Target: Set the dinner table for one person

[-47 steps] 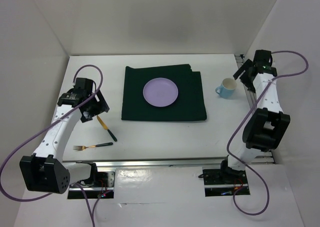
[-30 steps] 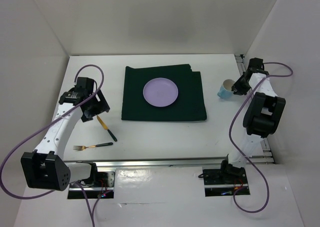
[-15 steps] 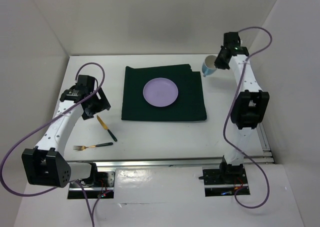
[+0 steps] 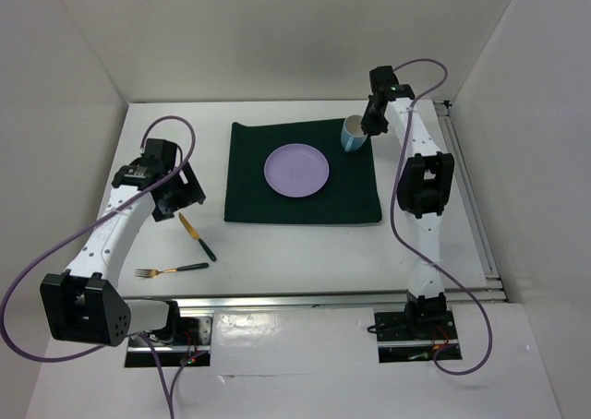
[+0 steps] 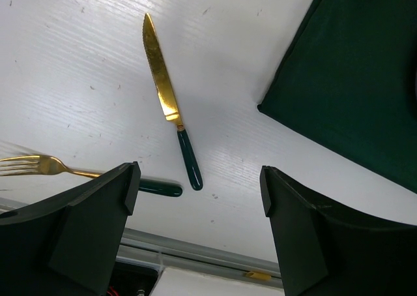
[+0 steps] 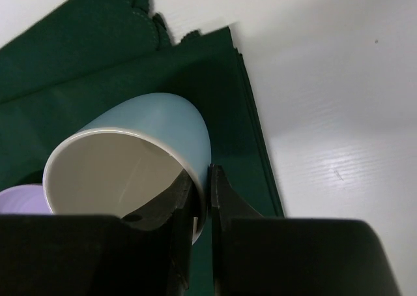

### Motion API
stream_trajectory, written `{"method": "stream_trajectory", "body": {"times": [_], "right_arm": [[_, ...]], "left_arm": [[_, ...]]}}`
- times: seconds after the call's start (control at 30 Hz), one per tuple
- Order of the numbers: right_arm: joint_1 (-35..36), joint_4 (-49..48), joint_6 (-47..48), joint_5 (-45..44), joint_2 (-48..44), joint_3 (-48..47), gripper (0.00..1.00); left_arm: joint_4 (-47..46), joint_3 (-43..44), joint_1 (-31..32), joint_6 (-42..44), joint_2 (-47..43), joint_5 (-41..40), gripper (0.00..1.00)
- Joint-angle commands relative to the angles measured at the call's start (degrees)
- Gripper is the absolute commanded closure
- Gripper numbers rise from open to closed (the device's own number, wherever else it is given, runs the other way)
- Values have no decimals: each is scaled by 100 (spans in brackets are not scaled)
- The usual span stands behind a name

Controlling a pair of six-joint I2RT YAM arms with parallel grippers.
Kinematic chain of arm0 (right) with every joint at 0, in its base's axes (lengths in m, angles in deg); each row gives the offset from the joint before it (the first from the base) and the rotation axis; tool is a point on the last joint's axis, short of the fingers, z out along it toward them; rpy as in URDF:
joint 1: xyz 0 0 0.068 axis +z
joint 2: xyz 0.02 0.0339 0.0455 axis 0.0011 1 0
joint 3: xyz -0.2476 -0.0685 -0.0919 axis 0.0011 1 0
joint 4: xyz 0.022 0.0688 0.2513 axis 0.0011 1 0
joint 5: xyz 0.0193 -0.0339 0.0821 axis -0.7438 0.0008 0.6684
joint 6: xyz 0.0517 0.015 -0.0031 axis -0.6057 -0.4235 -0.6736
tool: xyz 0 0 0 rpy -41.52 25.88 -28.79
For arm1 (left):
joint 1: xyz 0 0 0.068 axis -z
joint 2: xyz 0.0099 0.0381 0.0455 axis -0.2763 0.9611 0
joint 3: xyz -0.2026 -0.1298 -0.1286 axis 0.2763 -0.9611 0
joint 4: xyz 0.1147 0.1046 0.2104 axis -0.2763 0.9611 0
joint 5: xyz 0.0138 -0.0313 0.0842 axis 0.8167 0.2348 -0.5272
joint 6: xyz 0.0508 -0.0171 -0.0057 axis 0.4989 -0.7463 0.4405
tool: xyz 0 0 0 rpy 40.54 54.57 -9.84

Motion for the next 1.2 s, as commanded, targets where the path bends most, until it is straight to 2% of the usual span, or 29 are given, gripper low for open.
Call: {"method": "stream_trajectory", "body": {"times": [0.0,0.13,0.2,0.33,0.37,0.4,0.5,0.63,0.77,0.9,0.93,1.0,1.03,1.1,1.13,1.17], "right_arm": [[91,-128,-205,-169,-208,-129,100],[143,-190,-206,-222,-102,2,100],[195,-190,-206,-222,-50,2,95],[249,-260,-206,-222,3,2,62],[249,-312,-206,-222,3,2,47],[249,-313,-206,-222,3,2,36],[249,-260,-206,-222,-111,-138,11],[249,-260,-206,-222,-628,-305,2],[301,-471,-5,-222,-1454,-95,0],[915,-1023,347,-126,-2551,853,7],[1378,-1103,426,-186,-2694,1316,10],[1933,-1314,593,-134,-2931,1837,14],[2458,-1515,594,40,-3106,2344,17],[2962,-1779,656,199,-3248,2891,21],[3391,-2233,656,200,-3405,3529,27],[3613,-2464,656,487,-3459,3805,27]], "left_arm": [[-17,-62,23,91,-105,-28,7],[45,-122,23,91,-105,-28,7],[115,-123,23,91,-105,25,7],[352,-1,23,30,26,-291,6],[353,0,23,-23,26,-291,6],[353,52,23,-23,26,-291,6],[414,53,23,-102,-26,-291,6],[476,-131,23,-418,-26,-291,7],[678,-544,23,-1102,-87,-362,8],[854,-853,-117,-1613,-474,-301,10],[923,-853,-179,-1614,-562,-300,10],[985,-538,-397,-1562,-694,-221,10],[985,-66,-486,-1483,-694,-221,10],[1186,559,-801,-1175,-371,-221,10],[1301,1311,-890,-1105,-195,-282,10],[1415,1710,-978,-1043,-11,-283,10]]}}
